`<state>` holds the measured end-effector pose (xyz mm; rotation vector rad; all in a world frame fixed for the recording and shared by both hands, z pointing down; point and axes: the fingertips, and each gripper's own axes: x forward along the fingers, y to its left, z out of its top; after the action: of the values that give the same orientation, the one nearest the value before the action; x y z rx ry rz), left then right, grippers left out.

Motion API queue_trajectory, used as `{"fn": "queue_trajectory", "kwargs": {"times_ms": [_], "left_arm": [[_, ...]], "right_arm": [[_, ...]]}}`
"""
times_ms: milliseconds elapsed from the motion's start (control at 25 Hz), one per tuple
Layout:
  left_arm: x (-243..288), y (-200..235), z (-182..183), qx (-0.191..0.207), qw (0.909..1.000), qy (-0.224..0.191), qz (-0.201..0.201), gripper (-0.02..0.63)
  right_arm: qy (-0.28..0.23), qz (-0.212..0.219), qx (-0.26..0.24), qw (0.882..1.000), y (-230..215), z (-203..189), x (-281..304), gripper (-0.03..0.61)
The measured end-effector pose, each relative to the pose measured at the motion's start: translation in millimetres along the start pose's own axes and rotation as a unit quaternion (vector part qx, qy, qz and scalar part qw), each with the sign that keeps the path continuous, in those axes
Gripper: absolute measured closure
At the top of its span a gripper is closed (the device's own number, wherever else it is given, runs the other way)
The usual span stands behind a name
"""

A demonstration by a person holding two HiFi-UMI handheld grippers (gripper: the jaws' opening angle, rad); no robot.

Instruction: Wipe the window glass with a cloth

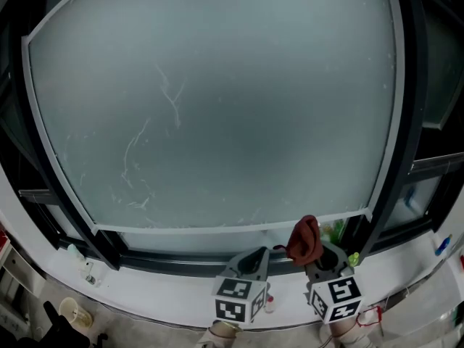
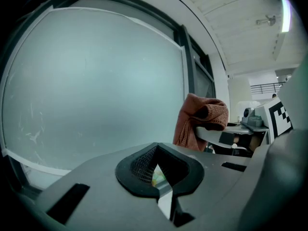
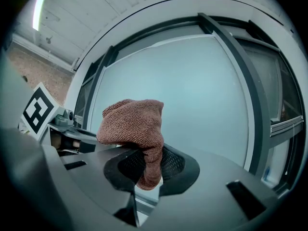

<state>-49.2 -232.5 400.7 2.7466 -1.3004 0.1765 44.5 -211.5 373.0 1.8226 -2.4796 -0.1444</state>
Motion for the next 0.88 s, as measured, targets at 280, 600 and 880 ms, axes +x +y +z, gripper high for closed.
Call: {"fn": "queue_trajectory", "kwargs": {"times_ms": [280,600,880], "left_arm": [[17.6,16.4,9.4,-0.003,1.0,-0.008,0.004,0.611],[38.2,29.6,17.6,0.001,0.9999,0.0,0.011,0.611],[67.0,40.0,26.8,0.0,0.9998,-0.006,0.017,0.611]], "right_arm": [[-0.003,0.005,-0.019,1.0,-8.5,11.1,22.5,0.531],[-0.018,0.013,-0.029,0.999,-28.9,35.9,50.0,0.531],[-0.041,0.033,-0.045,0.998,-44.5,63.0,84.1,0.531]]}}
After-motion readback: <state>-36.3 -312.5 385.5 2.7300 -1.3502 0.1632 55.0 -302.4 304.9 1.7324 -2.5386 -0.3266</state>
